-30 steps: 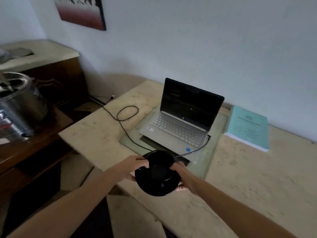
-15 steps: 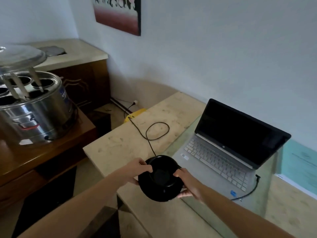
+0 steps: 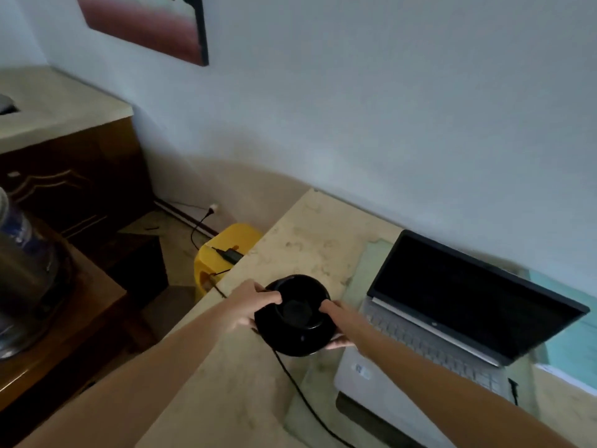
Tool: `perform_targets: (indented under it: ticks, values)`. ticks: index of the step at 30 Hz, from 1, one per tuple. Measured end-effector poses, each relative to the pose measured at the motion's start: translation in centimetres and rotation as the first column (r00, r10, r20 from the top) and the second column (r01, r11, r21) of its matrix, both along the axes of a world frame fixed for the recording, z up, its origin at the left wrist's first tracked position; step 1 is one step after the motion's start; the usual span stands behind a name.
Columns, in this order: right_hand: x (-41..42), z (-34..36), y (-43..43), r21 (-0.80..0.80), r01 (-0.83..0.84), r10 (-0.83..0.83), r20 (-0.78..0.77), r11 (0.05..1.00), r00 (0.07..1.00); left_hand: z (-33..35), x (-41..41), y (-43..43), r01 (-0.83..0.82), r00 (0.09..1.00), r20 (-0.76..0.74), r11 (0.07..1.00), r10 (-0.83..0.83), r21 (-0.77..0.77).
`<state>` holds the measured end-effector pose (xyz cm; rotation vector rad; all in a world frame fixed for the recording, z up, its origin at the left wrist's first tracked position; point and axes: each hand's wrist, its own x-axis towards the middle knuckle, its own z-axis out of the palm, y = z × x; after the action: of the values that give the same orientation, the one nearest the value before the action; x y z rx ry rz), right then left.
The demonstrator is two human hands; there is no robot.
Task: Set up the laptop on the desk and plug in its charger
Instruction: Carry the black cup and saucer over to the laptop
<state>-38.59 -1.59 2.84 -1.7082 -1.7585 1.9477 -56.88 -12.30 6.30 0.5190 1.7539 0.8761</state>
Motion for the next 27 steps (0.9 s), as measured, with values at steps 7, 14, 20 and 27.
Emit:
perform_targets:
  ticks: [7, 14, 20, 27]
  values:
    - [-6.0, -0.5, 7.2, 0.074, 0.225, -0.230, 0.073, 0.972, 0.970, -1.8, -7.2, 11.0, 0.178, 0.983, 0.038, 0.983, -0.180, 0.039]
    - [-10.9, -1.7, 15.2, 0.108, 0.363, -0.371, 0.067, 0.926, 0.926, -3.7, -12.9, 21.7, 0.263, 0.964, 0.018, 0.962, -0.265, 0.077]
    - [-14.8, -4.8, 23.6, 0.182, 0.411, -0.430, 0.078, 0.893, 0.900, -7.3, -16.7, 30.6, 0.278, 0.961, -0.034, 0.953, -0.276, 0.121]
    - [-18.1, -6.9, 30.8, 0.387, 0.412, -0.458, 0.030, 0.825, 0.888, -10.2, -19.1, 38.0, 0.226, 0.974, -0.029, 0.957, -0.225, 0.180]
